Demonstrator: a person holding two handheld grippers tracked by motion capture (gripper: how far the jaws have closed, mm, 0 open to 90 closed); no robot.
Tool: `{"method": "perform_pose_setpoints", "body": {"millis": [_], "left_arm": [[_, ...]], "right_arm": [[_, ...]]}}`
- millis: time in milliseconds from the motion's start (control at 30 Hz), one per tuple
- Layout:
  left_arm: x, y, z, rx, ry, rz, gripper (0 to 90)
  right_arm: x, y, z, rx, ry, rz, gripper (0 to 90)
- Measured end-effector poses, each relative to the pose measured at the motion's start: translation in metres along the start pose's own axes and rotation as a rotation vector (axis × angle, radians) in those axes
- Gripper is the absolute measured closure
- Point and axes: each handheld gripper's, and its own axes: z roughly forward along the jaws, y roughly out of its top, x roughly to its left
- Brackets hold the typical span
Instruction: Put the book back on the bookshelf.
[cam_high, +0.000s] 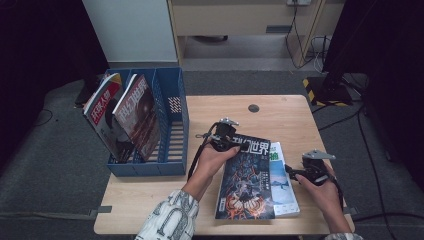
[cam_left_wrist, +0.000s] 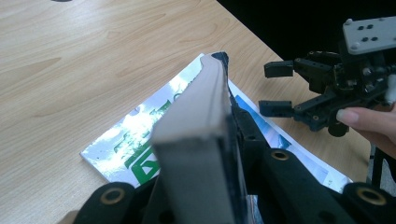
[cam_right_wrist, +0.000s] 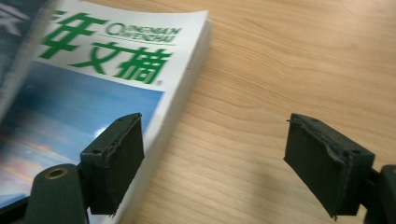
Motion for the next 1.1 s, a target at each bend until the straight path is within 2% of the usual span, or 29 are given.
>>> {"method": "perform_pose_setpoints", "body": {"millis": [100,200,267,333,400,833,1033,1100], "left_arm": [[0.000,0.001,-0.003,0.006,0.007,0.003,80.5],[0.000,0.003,-0.007,0.007,0.013,0.010,80.7],[-0.001,0.005,-0.008,0.004,0.015,0.009,81.0],[-0.003,0.006,-0.010,-0.001,0.020,0.012,81.3],[-0.004,0.008,-0.014,-0.001,0.022,0.021,81.5],[-0.014,0.026,-0.040,-0.032,0.052,0.054,82.2],[-0.013,0.031,-0.050,-0.049,0.062,0.055,82.2],[-0.013,0.032,-0.053,-0.052,0.064,0.052,82.3]], "right_arm": [[-0.006,-0.003,0.000,0.012,-0.018,0.021,19.7],[-0.010,-0.002,-0.002,-0.021,0.017,0.054,19.6],[-0.009,-0.003,-0.002,-0.015,-0.001,0.037,19.5],[-0.008,-0.005,0.001,0.020,-0.012,0.023,19.1],[-0.009,-0.006,0.003,0.031,-0.015,0.017,19.0],[-0.013,-0.012,0.006,0.069,-0.027,0.027,18.5],[-0.013,-0.014,0.008,0.054,-0.034,0.008,15.8],[-0.011,-0.015,0.009,0.043,-0.038,0.015,15.0]]}}
